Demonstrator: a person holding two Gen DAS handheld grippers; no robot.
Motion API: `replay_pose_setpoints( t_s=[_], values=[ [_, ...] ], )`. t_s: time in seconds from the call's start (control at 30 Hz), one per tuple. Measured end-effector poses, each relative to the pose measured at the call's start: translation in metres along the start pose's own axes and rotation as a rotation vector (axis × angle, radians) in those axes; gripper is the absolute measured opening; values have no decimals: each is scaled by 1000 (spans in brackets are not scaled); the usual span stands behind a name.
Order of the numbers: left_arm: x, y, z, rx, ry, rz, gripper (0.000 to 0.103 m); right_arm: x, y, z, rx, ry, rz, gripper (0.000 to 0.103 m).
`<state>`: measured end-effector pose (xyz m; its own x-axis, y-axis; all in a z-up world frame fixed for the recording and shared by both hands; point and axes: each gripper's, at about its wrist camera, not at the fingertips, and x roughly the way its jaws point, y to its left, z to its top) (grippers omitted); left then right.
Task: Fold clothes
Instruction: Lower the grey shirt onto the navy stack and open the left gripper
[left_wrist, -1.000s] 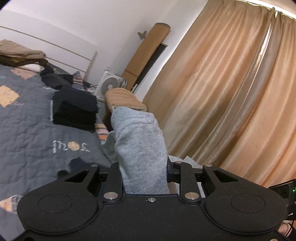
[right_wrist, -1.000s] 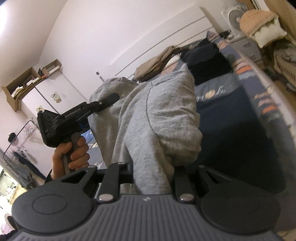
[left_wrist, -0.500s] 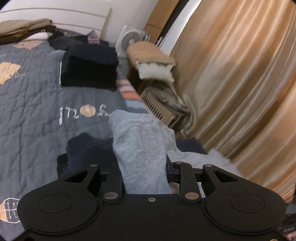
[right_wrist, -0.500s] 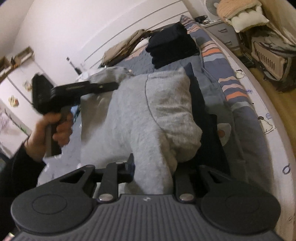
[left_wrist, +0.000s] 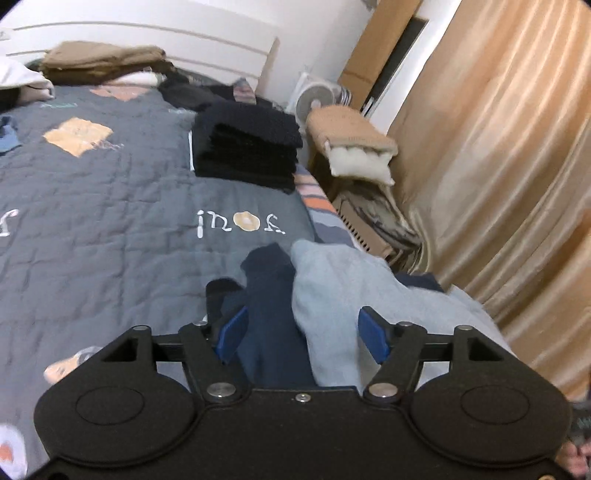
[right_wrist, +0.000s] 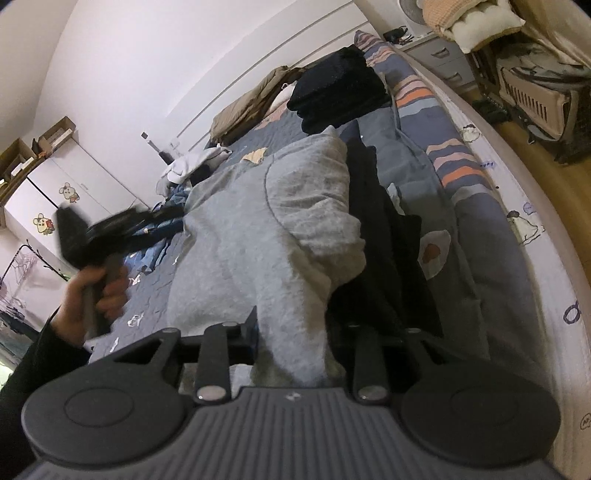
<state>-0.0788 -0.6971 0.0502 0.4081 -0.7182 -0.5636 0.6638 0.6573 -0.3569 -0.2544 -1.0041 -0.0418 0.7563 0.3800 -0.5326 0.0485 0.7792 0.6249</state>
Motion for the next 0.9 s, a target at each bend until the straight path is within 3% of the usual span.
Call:
replay_pose_setpoints(
  t_s=[0.1, 0.37, 0.5, 0.7, 0.9],
  values=[
    [-42, -11, -23, 33, -43, 4, 70, -3, 1, 0, 1, -8, -8, 31],
    [-96, -105, -111, 282, -87, 68, 70, -18, 0, -3, -1, -28, -37, 33],
    [-93, -135, -146, 410, -96, 160, 70, -26, -2, -7, -3, -49, -33, 33],
    [-84, -148, -177, 484, -104, 232, 70, -41, 5, -18, -50, -73, -102, 37],
    [-81, -160, -193, 587, -130, 289, 58, -73, 11, -28, -106, -121, -193, 40]
  ],
)
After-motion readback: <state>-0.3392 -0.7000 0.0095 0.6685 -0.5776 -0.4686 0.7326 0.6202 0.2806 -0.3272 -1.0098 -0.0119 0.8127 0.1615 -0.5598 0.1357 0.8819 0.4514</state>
